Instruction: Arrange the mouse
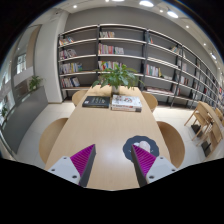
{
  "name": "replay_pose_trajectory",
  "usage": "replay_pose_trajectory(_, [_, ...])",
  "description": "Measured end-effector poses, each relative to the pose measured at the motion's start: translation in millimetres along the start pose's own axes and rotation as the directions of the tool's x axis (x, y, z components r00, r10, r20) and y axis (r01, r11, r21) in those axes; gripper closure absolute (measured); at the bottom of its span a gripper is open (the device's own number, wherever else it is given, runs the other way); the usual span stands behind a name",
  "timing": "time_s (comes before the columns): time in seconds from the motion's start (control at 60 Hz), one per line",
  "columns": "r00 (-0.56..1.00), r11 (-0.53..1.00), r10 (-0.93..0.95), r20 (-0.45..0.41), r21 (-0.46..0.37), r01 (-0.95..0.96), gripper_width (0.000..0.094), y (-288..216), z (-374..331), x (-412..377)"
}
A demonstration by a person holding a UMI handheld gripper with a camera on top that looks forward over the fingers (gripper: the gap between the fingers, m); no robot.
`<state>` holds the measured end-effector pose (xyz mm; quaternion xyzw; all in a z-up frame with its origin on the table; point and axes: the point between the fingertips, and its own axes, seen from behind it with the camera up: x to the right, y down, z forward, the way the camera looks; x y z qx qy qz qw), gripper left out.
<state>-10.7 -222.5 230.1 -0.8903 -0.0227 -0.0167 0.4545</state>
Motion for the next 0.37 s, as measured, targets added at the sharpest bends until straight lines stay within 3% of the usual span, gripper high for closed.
replay_pose_trajectory(0.367, [1.0, 1.0, 0.001, 0.005, 0.006, -0.001, 0.024, 4, -16, -9])
